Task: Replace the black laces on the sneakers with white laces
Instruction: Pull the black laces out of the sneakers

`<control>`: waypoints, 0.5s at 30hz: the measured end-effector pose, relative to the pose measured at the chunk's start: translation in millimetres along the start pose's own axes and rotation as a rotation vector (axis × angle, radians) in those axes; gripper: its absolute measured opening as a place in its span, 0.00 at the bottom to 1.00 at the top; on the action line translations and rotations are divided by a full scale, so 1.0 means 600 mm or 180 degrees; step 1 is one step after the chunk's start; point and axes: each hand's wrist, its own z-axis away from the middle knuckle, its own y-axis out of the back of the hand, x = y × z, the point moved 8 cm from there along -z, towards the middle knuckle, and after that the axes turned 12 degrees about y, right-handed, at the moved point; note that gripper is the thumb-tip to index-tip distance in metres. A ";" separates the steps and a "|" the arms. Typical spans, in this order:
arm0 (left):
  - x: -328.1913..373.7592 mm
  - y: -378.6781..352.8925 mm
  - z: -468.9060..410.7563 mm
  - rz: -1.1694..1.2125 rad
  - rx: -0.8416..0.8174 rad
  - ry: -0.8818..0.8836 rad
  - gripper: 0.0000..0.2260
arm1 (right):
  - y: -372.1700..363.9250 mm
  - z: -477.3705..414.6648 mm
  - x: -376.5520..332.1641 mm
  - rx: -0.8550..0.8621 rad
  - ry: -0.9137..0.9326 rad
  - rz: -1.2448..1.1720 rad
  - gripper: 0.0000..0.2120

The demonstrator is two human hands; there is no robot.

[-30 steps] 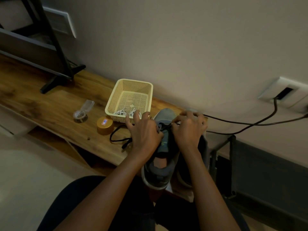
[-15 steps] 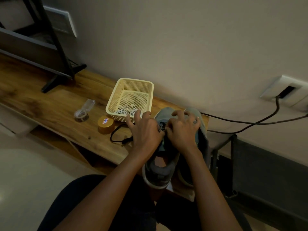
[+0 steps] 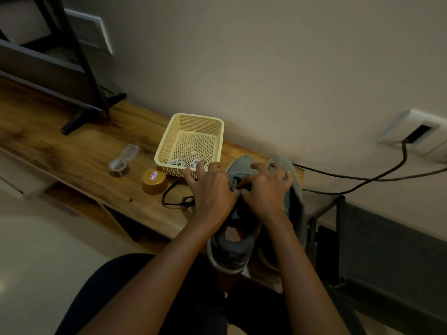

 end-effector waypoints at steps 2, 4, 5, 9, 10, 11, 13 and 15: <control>-0.001 0.000 0.000 0.0004 -0.0006 0.0004 0.11 | 0.001 0.000 0.003 0.0035 0.0007 0.0032 0.09; -0.002 0.000 0.000 0.0021 -0.0026 0.0017 0.09 | 0.009 0.004 0.008 0.0292 -0.0045 0.0054 0.08; -0.003 0.000 0.001 0.0038 -0.0042 0.0026 0.09 | 0.018 0.007 0.013 0.0565 -0.0157 0.0022 0.07; -0.005 0.001 0.001 0.0089 -0.0080 0.0085 0.07 | 0.046 0.023 0.034 0.1437 -0.0670 -0.0175 0.04; -0.005 0.001 0.000 0.0080 -0.0079 0.0087 0.07 | 0.046 0.022 0.033 0.1414 -0.0637 -0.0160 0.04; -0.006 0.001 0.000 0.0064 -0.0075 0.0085 0.07 | 0.044 0.019 0.030 0.1324 -0.0560 -0.0148 0.05; -0.007 -0.001 -0.001 0.0021 -0.0068 0.0078 0.08 | 0.034 0.011 0.020 0.0963 -0.0354 -0.0128 0.12; -0.007 -0.003 -0.001 -0.0010 -0.0048 0.0058 0.08 | 0.019 0.006 0.008 0.0490 -0.0092 -0.0020 0.15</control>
